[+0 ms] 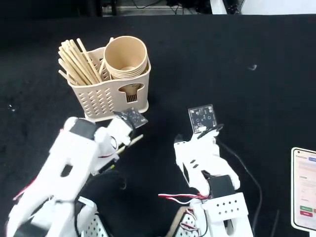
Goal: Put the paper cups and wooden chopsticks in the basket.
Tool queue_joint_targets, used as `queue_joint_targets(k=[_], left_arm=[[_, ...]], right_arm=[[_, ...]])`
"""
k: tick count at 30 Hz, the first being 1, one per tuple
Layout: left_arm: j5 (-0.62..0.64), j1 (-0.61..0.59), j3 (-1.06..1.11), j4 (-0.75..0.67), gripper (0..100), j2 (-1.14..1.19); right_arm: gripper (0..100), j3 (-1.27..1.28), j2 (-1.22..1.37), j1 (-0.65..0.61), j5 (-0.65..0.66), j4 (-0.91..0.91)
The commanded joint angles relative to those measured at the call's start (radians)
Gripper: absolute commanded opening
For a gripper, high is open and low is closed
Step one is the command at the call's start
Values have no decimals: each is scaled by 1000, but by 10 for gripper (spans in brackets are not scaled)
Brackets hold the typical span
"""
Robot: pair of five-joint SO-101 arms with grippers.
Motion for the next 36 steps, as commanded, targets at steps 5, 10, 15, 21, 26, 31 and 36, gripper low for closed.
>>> queue_joint_targets(k=[5, 10, 15, 21, 26, 31, 36], left_arm=[[61, -2, -412, 218, 30, -445], [242, -41, -561, 11, 30, -514], [526, -216, -473, -457, 30, -508], [781, -325, -197, -1166, 30, -462], [786, -323, -54, -1510, 30, -376], [786, -331, -10, -1582, 33, -239], [786, -331, 36, -1580, 50, -192]], right_arm=[[13, -8, -19, 21, -3, -23], [11, -1, -19, 21, -5, -46], [12, 8, -19, 21, -3, -51], [14, 8, -19, 21, -3, -51], [15, 13, -19, 20, -3, -74], [15, 13, -19, 20, -3, -74], [15, 13, -19, 20, -3, -74]])
